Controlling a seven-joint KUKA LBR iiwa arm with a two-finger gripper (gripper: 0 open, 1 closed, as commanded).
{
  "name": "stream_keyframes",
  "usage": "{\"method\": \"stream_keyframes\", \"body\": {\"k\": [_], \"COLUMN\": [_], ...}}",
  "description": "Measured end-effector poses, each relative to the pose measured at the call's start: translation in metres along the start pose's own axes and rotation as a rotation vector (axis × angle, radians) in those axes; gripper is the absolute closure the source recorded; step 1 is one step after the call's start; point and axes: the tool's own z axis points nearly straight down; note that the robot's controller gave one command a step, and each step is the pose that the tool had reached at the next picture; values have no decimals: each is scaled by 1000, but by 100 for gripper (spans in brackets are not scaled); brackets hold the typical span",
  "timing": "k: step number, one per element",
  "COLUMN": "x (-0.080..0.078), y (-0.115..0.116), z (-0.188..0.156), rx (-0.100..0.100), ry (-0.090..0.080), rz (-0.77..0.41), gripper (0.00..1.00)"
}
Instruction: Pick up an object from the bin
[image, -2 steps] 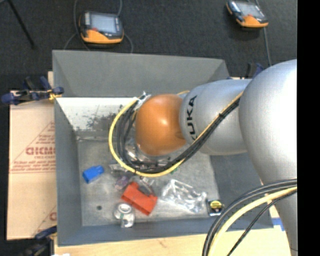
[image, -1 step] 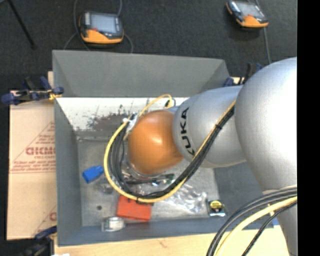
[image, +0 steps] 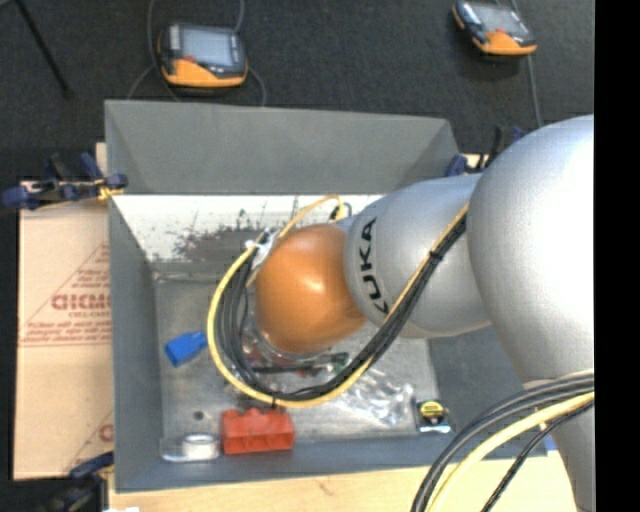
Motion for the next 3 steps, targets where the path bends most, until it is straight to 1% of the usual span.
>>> {"method": "stream_keyframes", "body": {"k": [1,2,3], "x": [33,45,12], "y": [12,20,1], "z": [-195,-114,-116], "rx": [2,-12,-2], "ry": [0,6,-1], "rz": [-342,-394,-269], "gripper": [100,100,100]}}
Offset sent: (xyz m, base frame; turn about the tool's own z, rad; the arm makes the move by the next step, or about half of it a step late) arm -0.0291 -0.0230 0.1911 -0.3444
